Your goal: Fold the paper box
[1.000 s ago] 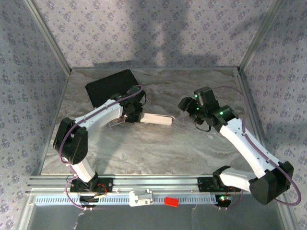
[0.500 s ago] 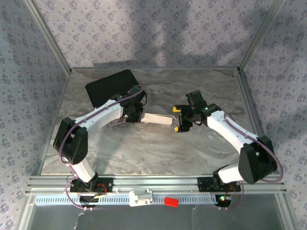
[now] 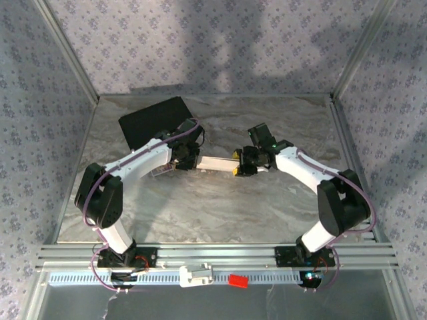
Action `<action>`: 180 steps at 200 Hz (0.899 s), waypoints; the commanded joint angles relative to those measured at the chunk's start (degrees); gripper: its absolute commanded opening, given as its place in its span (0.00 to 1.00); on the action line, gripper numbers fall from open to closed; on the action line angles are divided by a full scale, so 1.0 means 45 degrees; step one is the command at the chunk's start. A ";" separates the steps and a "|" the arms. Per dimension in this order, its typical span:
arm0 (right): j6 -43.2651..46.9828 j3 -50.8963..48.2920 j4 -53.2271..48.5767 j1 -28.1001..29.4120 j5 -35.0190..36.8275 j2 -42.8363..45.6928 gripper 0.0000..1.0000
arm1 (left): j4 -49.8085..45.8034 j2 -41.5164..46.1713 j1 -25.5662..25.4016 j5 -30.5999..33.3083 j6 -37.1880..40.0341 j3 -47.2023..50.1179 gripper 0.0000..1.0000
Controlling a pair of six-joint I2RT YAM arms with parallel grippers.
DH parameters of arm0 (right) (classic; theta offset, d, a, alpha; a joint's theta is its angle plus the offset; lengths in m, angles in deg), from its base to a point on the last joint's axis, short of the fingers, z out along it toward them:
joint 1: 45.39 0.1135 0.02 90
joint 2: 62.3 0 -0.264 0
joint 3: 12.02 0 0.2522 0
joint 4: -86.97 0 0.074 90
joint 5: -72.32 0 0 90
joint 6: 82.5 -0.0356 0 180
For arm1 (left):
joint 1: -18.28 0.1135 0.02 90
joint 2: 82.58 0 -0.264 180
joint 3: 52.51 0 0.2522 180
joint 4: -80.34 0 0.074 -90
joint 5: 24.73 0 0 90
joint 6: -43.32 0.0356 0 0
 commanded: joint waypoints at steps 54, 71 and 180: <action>0.1556 0.1965 -0.3091 -0.1210 -0.0177 -0.0271 0.36 | 0.0336 0.1265 0.0089 -0.0975 -0.0706 0.0355 0.73; 0.2260 0.2421 -0.3693 -0.1480 -0.0840 -0.0694 0.33 | -0.0675 0.2227 -0.0155 -0.0716 0.0466 0.0585 0.75; 0.6811 0.1798 -0.6569 -0.3496 -0.2865 -0.0782 0.28 | 0.9123 0.8251 0.2010 0.1886 1.3501 0.4906 0.87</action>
